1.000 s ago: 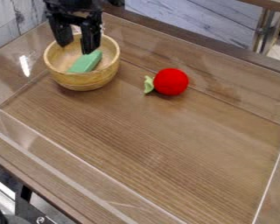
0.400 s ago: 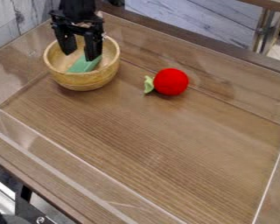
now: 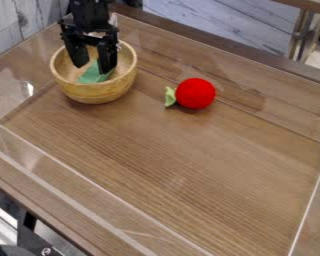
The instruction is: Remove the green stick from the brown bowl and put it on the table
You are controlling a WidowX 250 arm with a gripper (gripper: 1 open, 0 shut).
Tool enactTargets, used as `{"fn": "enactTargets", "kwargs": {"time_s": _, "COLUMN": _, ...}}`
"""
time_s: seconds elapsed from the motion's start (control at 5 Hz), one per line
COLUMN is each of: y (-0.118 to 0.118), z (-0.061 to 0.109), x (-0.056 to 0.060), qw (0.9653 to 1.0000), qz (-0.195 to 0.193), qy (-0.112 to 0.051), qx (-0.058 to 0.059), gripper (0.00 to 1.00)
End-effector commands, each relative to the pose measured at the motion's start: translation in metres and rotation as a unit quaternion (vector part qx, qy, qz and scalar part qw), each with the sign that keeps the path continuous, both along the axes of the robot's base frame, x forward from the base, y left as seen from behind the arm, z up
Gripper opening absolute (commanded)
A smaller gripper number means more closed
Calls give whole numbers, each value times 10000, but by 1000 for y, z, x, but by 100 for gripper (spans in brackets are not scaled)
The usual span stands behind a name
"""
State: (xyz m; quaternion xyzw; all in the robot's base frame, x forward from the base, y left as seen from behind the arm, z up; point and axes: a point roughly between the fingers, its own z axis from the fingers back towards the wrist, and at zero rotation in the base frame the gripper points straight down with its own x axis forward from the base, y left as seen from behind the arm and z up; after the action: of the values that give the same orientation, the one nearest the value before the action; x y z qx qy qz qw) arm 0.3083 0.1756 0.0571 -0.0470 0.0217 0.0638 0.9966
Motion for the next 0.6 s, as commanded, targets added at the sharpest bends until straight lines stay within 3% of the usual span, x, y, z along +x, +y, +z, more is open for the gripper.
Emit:
{"fn": "enactTargets", "kwargs": {"time_s": 0.0, "y": 11, "z": 16, "x": 11, "qw": 9994, "qz": 24, "qy": -322, "qx": 136, "gripper": 100}}
{"fn": "enactTargets", "kwargs": {"time_s": 0.4, "y": 16, "z": 7, "x": 15, "qw": 9995, "qz": 78, "qy": -311, "qx": 70, "gripper": 100}}
